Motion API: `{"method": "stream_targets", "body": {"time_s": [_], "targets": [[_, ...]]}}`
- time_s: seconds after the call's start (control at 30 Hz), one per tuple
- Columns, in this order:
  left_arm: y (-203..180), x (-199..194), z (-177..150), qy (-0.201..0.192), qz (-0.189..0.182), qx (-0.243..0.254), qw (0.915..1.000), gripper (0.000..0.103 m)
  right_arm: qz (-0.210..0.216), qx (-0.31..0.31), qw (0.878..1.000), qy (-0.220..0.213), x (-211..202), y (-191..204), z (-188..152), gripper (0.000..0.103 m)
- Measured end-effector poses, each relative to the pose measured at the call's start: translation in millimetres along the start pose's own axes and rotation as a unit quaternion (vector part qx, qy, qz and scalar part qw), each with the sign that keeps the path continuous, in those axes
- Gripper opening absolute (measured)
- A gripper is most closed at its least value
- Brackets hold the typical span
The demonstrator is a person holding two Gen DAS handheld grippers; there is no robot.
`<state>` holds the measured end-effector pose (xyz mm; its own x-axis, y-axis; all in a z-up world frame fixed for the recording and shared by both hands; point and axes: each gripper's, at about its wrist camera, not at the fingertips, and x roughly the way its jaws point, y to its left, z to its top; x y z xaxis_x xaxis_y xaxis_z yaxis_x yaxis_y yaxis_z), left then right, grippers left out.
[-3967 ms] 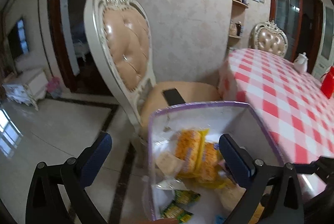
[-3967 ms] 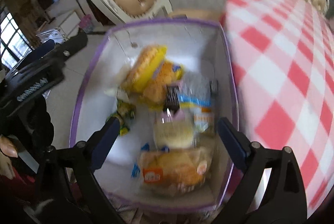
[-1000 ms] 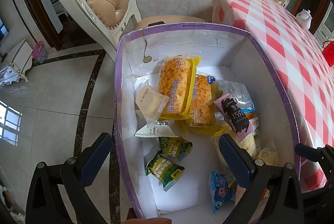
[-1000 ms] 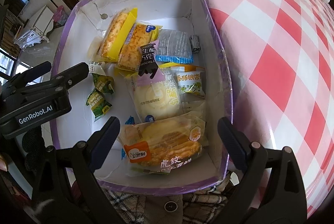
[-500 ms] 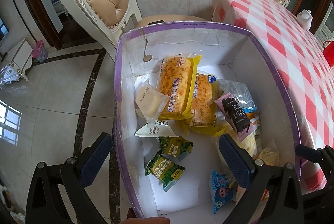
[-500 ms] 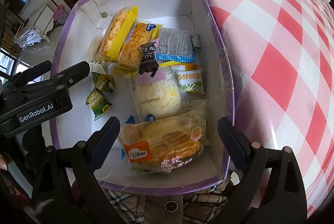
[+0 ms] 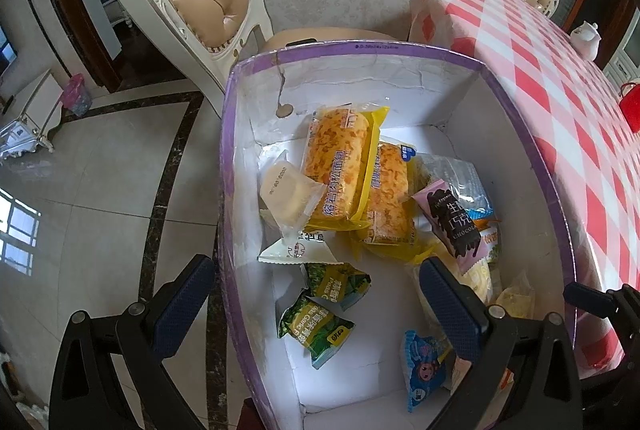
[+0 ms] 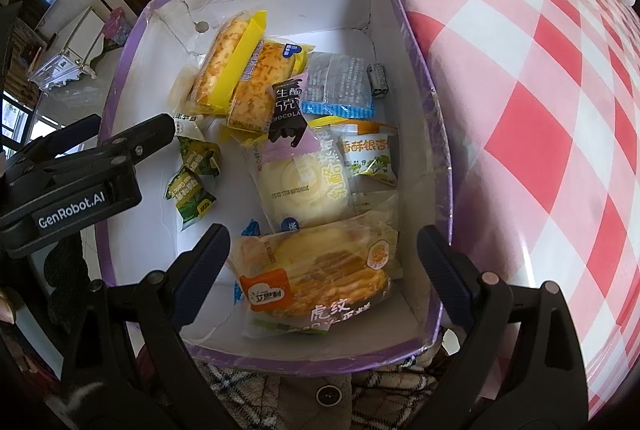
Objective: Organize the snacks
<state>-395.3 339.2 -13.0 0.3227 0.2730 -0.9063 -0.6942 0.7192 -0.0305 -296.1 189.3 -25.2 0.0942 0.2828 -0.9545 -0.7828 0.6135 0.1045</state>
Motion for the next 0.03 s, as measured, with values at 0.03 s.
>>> {"method": "stream_targets", "body": {"time_s": [0.03], "targets": [[-0.3,-0.2,-0.1,-0.001,0.001,0.001,1.0,0.103,0.0,0.0,1.0,0.0,0.0,0.0,0.0,0.095]]}}
